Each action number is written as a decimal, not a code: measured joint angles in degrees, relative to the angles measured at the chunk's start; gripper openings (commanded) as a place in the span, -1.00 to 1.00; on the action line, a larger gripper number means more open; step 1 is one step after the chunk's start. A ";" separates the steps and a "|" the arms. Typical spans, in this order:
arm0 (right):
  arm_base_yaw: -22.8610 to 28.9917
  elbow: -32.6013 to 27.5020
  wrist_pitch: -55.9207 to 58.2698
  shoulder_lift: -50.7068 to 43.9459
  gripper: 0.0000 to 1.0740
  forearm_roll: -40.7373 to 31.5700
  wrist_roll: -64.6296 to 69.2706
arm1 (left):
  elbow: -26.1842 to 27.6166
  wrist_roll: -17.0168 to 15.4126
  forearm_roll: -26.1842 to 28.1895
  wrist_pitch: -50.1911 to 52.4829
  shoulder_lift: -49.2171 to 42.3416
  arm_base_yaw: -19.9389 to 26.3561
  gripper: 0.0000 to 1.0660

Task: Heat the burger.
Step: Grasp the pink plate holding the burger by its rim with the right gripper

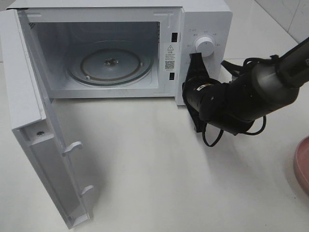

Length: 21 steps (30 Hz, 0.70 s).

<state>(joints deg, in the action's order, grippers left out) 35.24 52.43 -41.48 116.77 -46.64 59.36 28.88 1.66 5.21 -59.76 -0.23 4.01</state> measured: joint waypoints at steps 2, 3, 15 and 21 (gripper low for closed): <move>0.06 -1.09 1.83 -1.66 -1.00 0.63 -1.60 | 0.00 0.00 0.00 0.00 0.00 0.00 0.83; 0.06 -1.72 2.92 -2.41 -1.00 0.63 -2.75 | 0.00 0.00 0.00 0.00 0.00 0.00 0.83; 0.06 -6.82 15.36 -12.89 -1.00 1.38 -27.04 | 0.00 0.00 0.00 0.00 0.00 0.00 0.83; -2.64 -7.10 27.73 -17.59 -0.99 6.99 -43.72 | 0.00 0.00 0.00 0.00 0.00 0.00 0.83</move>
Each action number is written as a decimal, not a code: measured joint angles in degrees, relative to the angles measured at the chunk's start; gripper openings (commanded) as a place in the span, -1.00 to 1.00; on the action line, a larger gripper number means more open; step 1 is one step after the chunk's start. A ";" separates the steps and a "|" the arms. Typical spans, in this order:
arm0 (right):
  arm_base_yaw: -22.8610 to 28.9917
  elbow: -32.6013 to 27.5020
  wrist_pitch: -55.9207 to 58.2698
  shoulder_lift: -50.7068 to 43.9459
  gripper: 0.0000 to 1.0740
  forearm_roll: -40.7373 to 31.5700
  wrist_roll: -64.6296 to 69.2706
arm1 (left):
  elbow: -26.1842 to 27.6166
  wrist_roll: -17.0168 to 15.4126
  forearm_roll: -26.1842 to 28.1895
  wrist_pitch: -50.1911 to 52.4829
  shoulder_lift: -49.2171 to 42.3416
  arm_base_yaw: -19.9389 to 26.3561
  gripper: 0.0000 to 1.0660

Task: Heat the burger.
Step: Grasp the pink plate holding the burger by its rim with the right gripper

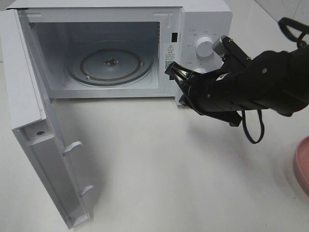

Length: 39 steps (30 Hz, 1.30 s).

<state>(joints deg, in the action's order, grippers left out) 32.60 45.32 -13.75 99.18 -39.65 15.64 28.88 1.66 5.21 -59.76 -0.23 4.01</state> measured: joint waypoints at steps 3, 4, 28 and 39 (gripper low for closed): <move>-2.46 0.00 8.02 -2.18 -0.98 3.50 -5.16 | 0.00 0.00 0.00 0.00 0.00 0.00 0.83; -2.46 0.00 8.02 -2.18 -0.98 3.50 -5.16 | 0.00 0.00 0.00 0.00 0.00 0.00 0.83; -6.93 0.00 50.82 -17.59 -0.87 38.10 -9.40 | 0.00 0.00 0.00 0.00 0.00 0.00 0.83; -6.93 0.00 52.94 -17.65 0.37 41.37 -9.34 | 0.00 0.00 0.00 0.00 0.00 0.00 0.83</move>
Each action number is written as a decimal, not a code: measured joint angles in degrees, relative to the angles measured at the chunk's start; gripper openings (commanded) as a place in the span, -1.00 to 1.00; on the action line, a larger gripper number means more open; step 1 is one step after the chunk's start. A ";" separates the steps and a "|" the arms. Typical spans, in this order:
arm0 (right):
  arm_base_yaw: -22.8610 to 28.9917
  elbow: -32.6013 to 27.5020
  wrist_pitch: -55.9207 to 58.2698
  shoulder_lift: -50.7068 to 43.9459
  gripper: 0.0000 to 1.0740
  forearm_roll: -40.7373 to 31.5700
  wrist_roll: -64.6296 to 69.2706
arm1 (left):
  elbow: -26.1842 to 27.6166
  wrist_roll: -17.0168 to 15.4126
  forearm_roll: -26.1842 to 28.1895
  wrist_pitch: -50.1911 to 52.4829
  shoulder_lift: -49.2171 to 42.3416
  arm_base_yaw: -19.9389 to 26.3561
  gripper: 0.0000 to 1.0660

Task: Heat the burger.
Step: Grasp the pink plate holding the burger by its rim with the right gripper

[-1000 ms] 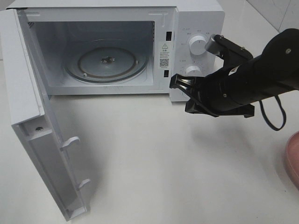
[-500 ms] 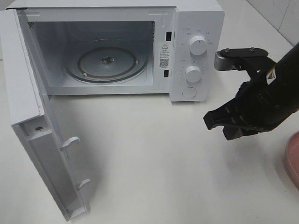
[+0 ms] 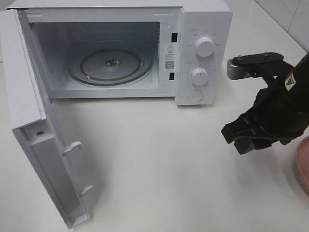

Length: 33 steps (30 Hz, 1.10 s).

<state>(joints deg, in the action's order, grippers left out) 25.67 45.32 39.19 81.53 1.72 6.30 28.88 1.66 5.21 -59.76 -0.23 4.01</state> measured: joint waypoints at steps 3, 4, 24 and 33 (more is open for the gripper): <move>0.00 0.00 -0.06 0.00 0.85 1.89 0.06 | 0.00 0.00 0.00 0.00 0.00 0.00 0.83; 0.00 0.00 -0.06 0.00 0.88 2.23 0.11 | 0.00 0.00 0.00 0.00 0.00 0.00 0.83; -12.32 0.00 3.90 0.00 0.34 5.21 0.11 | 0.00 0.00 0.00 0.00 0.00 0.00 0.83; -18.11 -4.13 3.84 -0.06 0.36 9.51 0.97 | 0.00 0.00 0.00 0.00 0.00 0.00 0.83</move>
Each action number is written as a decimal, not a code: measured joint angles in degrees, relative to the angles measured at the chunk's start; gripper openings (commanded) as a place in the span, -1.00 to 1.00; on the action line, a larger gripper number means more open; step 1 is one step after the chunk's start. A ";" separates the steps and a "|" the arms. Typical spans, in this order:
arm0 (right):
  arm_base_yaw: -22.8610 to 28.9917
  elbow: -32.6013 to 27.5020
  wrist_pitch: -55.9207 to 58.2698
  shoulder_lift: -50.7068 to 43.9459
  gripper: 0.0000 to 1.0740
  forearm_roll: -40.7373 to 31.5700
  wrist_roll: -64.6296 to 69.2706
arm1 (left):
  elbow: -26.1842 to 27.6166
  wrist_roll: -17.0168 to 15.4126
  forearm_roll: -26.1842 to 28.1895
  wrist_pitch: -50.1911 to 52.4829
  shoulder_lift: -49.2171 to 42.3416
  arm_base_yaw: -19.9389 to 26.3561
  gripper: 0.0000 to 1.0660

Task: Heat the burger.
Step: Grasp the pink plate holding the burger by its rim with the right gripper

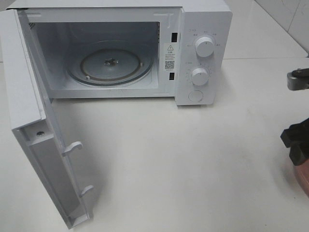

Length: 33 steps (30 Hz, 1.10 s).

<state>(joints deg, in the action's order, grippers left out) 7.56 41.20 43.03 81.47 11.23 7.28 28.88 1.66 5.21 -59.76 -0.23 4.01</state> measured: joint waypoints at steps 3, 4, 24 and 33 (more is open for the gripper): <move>-0.57 -2.75 -2.01 0.00 0.36 0.23 0.17 | 0.00 0.00 0.00 0.00 0.00 0.00 0.83; -0.57 -2.75 -2.01 0.00 0.36 0.23 0.17 | 0.00 0.00 0.00 0.00 0.00 0.00 0.83; -2.46 -8.02 -15.18 8.77 0.36 0.23 2.18 | 0.00 0.00 0.00 0.00 0.00 0.00 0.83; -4.01 -8.02 -19.14 10.20 0.36 0.69 3.44 | 0.00 0.00 0.00 0.00 0.00 0.00 0.83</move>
<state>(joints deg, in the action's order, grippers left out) 3.55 33.17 23.89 91.67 11.92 10.71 28.88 1.66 5.21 -59.76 -0.23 4.01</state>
